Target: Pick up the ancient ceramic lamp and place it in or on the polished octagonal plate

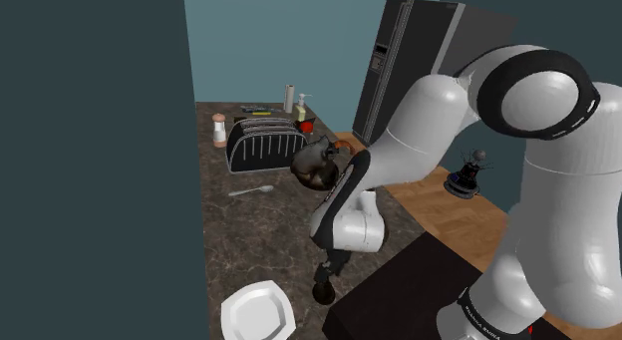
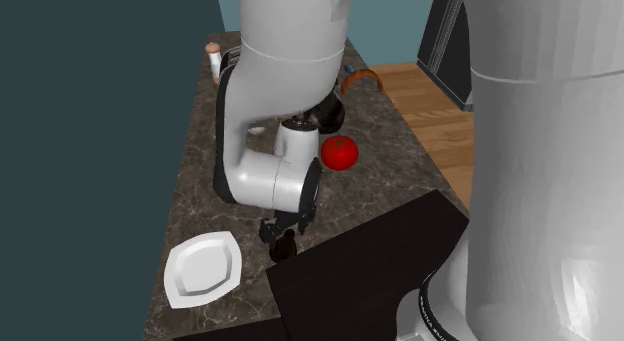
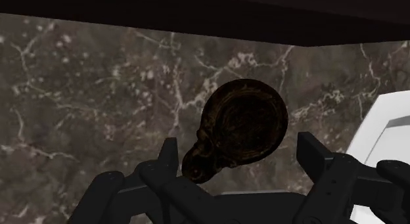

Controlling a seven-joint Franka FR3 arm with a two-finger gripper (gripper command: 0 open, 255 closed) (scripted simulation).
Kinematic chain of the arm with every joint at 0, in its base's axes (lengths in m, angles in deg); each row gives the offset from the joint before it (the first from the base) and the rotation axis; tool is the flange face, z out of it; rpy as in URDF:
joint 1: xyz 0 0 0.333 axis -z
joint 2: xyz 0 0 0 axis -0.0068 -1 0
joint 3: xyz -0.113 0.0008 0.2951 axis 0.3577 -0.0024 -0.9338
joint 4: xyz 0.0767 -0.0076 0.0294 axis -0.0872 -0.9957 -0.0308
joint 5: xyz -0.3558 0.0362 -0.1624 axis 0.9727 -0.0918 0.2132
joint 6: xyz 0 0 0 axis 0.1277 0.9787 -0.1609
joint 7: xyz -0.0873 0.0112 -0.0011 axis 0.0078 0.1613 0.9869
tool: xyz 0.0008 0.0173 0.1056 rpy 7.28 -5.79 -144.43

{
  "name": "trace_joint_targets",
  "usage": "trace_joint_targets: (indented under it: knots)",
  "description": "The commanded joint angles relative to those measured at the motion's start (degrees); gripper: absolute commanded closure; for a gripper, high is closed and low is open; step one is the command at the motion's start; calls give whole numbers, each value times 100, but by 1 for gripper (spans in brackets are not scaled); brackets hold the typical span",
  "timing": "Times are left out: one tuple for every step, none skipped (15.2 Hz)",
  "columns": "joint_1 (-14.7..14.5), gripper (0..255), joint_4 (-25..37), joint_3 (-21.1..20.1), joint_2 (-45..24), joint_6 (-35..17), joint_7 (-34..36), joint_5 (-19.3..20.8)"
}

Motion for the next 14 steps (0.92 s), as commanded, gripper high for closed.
trace_joint_targets:
  knots:
    - [-1340,0,-406,372,93,-735,1713,605]
    - [-1688,0,-452,572,82,-772,2035,753]
    - [-1579,0,-375,441,-39,-839,1852,559]
    - [-1437,0,-301,285,-158,-919,1694,404]
    - [-1287,0,-228,127,-278,-1004,1544,262]
    - [-1136,0,-153,-31,-399,-1093,1394,128]
    - [-980,0,-77,-190,-522,-1187,1248,3]
    - [-820,0,0,-349,-647,-1285,1101,-116]
    - [-560,0,124,-601,-848,-1452,873,-288]
    - [-551,0,121,-609,-848,-1456,886,-272]
    - [-549,0,120,-610,-848,-1457,888,-269]
    - [-549,0,120,-610,-848,-1457,890,-267]
    - [-548,0,120,-611,-848,-1457,890,-267]
    - [-548,0,120,-611,-848,-1457,890,-267]
